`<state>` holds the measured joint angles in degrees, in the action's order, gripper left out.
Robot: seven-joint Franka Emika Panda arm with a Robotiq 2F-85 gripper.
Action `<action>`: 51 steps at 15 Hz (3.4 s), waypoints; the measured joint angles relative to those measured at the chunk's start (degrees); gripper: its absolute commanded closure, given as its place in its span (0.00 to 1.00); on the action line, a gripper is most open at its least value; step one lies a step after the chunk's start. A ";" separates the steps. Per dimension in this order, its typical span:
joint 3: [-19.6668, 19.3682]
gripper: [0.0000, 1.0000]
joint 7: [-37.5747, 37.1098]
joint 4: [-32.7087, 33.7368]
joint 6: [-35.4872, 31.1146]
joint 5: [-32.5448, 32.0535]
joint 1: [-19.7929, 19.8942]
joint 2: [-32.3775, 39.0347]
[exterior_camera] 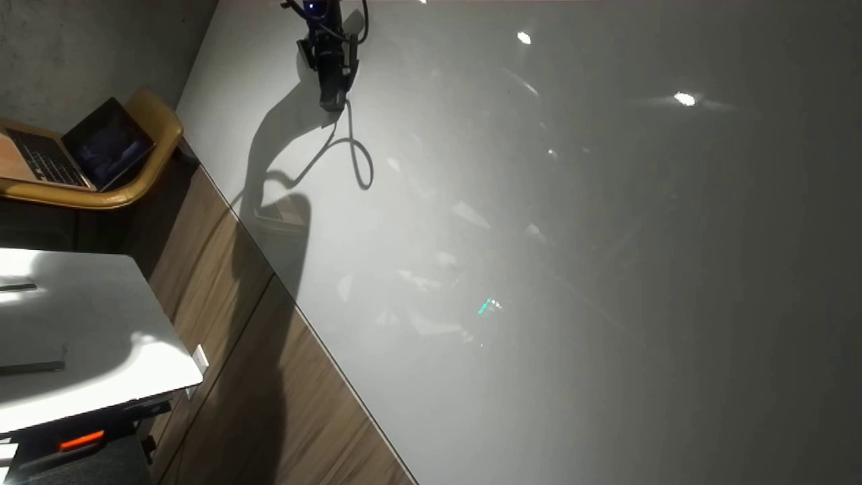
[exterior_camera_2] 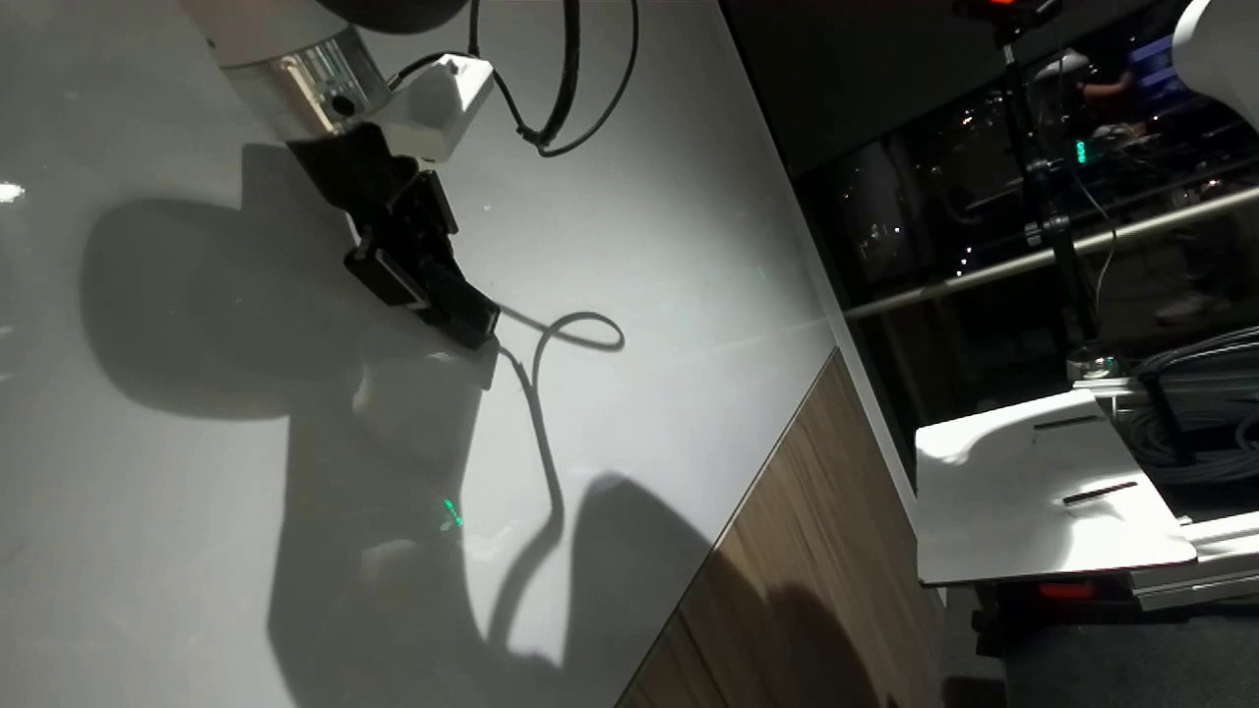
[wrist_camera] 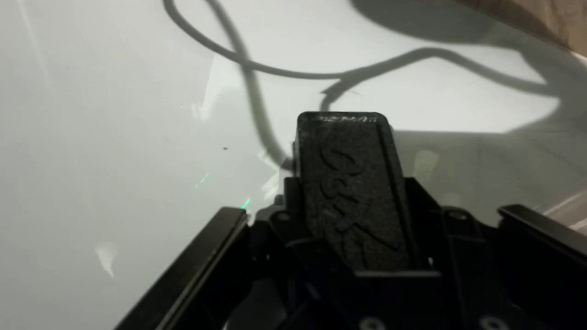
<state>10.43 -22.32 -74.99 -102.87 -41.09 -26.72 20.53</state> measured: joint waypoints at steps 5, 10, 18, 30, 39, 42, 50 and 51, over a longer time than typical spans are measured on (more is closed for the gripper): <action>-0.01 0.70 0.83 2.68 1.51 1.85 0.36 0.07; -0.01 0.70 0.56 0.94 -0.41 4.76 1.60 -0.15; -0.53 0.70 -3.56 -13.50 -13.34 9.07 6.27 -4.33; -4.89 0.70 -5.49 -26.52 -22.14 13.23 11.12 -7.38; -7.39 0.70 -1.90 -31.93 -22.17 8.63 15.57 -13.20; -7.37 0.70 3.05 -34.89 -21.60 11.95 16.86 -15.37; -7.70 0.70 20.22 -52.04 -9.06 29.59 20.84 -24.67; -8.23 0.70 22.18 -53.39 -7.74 30.56 21.80 -24.89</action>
<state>2.20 -0.14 -128.37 -110.61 -10.53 -4.93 -4.35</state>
